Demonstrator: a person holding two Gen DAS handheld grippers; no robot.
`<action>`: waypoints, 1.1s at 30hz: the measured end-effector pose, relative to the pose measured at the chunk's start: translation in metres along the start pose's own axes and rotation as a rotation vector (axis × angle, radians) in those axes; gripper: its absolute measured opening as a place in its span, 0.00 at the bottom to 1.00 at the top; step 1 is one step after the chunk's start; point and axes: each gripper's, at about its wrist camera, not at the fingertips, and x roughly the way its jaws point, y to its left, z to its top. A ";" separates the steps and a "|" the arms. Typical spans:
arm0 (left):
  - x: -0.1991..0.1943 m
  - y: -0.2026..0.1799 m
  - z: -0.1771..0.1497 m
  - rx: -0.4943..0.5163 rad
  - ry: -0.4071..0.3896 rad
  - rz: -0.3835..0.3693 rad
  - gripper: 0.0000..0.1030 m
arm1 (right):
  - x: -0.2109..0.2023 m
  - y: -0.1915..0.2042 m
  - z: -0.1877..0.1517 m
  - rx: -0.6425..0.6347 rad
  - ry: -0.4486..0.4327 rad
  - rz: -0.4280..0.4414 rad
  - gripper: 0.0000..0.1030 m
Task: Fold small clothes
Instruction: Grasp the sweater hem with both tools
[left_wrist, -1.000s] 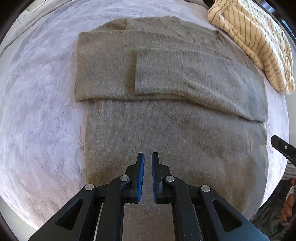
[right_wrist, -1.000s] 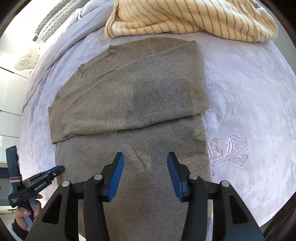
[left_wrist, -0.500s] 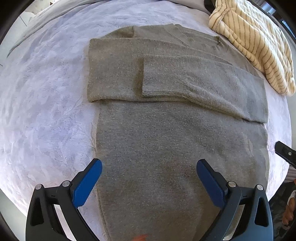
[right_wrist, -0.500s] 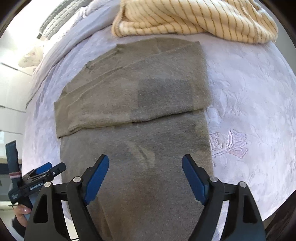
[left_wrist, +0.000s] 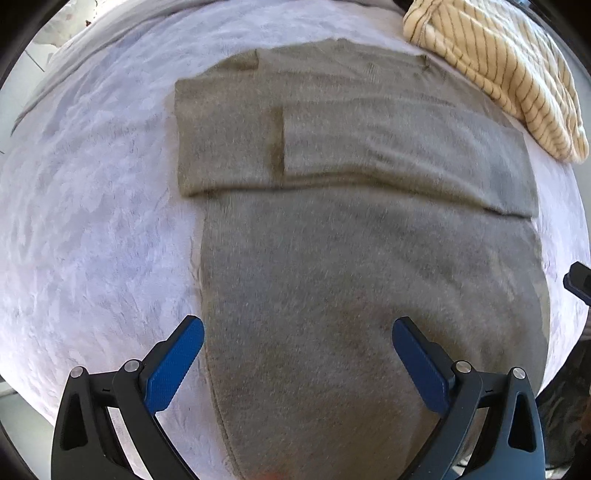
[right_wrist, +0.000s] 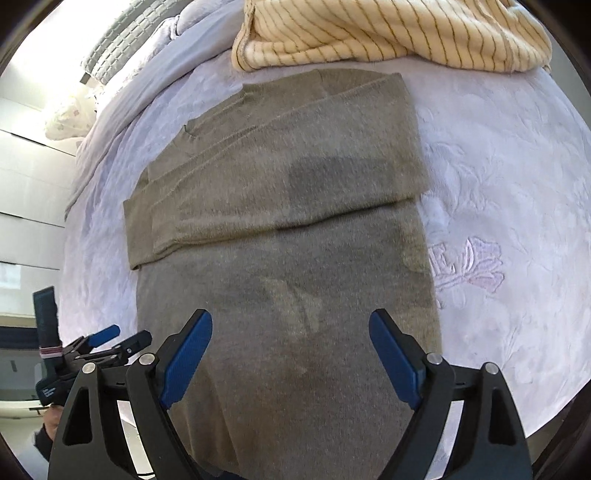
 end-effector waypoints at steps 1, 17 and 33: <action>0.004 0.004 -0.004 -0.006 0.017 -0.002 0.99 | 0.000 -0.001 -0.002 -0.001 -0.002 -0.009 0.86; 0.014 0.055 -0.068 0.068 0.200 -0.324 0.99 | 0.008 -0.077 -0.077 0.047 0.302 0.131 0.87; 0.025 0.023 -0.143 0.095 0.336 -0.427 0.99 | 0.064 -0.100 -0.152 0.096 0.544 0.198 0.82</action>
